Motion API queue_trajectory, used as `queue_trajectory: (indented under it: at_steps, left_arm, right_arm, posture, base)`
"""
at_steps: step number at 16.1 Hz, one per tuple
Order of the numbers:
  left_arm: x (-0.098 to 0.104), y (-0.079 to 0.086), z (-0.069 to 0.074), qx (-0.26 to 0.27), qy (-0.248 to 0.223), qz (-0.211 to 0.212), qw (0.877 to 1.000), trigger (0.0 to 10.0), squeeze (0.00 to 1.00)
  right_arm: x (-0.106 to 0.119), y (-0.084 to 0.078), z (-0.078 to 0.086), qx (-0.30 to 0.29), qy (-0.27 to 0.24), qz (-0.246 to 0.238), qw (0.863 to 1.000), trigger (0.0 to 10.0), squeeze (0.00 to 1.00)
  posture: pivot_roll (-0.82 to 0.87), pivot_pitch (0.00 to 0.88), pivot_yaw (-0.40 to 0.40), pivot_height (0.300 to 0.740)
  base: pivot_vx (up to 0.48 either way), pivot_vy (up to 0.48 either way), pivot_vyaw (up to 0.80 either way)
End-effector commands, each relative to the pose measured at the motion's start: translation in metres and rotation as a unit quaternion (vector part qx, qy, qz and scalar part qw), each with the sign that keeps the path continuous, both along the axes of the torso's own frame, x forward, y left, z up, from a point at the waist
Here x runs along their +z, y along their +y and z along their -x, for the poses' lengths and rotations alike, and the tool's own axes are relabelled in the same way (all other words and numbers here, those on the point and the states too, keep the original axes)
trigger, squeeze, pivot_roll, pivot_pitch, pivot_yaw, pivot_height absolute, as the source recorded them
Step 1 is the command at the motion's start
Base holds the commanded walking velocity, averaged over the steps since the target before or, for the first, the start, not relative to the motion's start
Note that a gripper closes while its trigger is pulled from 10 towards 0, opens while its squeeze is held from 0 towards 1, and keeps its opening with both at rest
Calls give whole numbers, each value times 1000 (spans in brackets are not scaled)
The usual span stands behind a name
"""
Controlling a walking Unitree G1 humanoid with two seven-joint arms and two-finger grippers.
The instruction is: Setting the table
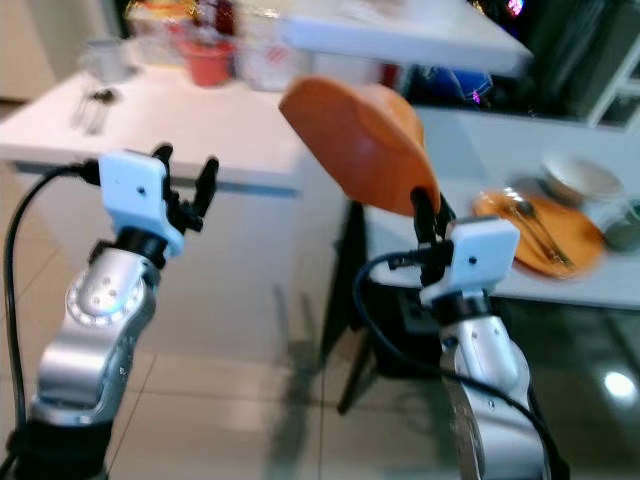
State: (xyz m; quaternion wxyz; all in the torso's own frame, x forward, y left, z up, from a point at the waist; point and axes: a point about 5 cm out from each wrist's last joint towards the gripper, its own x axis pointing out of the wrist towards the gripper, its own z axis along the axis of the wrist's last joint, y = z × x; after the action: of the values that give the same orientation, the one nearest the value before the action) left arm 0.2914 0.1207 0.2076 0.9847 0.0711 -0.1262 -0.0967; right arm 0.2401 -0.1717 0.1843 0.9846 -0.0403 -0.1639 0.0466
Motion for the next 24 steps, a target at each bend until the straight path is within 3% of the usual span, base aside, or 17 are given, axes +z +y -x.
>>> queue_trajectory:
  at_steps: [1,6,9,14,17,21,24]
  left_arm:
    - [7,-1,-3,-9,-13,-4,1000,10000,0]
    - [0,1,-2,0,0,-4,1000,10000,0]
    - [-11,12,1,22,16,-13,1000,10000,0]
    - [2,10,-1,14,-7,-22,1000,10000,0]
    - [-3,-4,3,-14,-2,-26,1000,10000,0]
    - [-7,-9,6,-26,4,-30,999,10000,0]
    - [-7,-9,5,-25,3,-31,999,10000,0]
  right_arm:
    - [11,-1,3,-11,-29,-2,1000,10000,0]
    - [12,0,3,-18,-27,-10,999,10000,0]
    - [16,-5,-3,-44,-16,-73,996,10000,0]
    - [30,-1,-18,-37,-23,-95,994,10000,0]
    - [19,4,-28,-14,45,-110,993,10000,0]
    - [5,-6,-32,-53,82,-137,986,10000,0]
    - [4,-9,-32,-65,94,-131,985,10000,0]
  posture:
    - [-67,0,-8,740]
    - [-62,0,-2,740]
    - [-42,0,-7,740]
    - [-20,0,-9,740]
    - [-26,0,-13,740]
    - [-29,0,-5,740]
    - [-33,0,-4,740]
  base:
    - [0,-458,0]
    - [0,-458,0]
    - [0,-458,0]
    - [0,-455,0]
    - [0,-456,0]
    - [0,-457,0]
    - [0,-455,0]
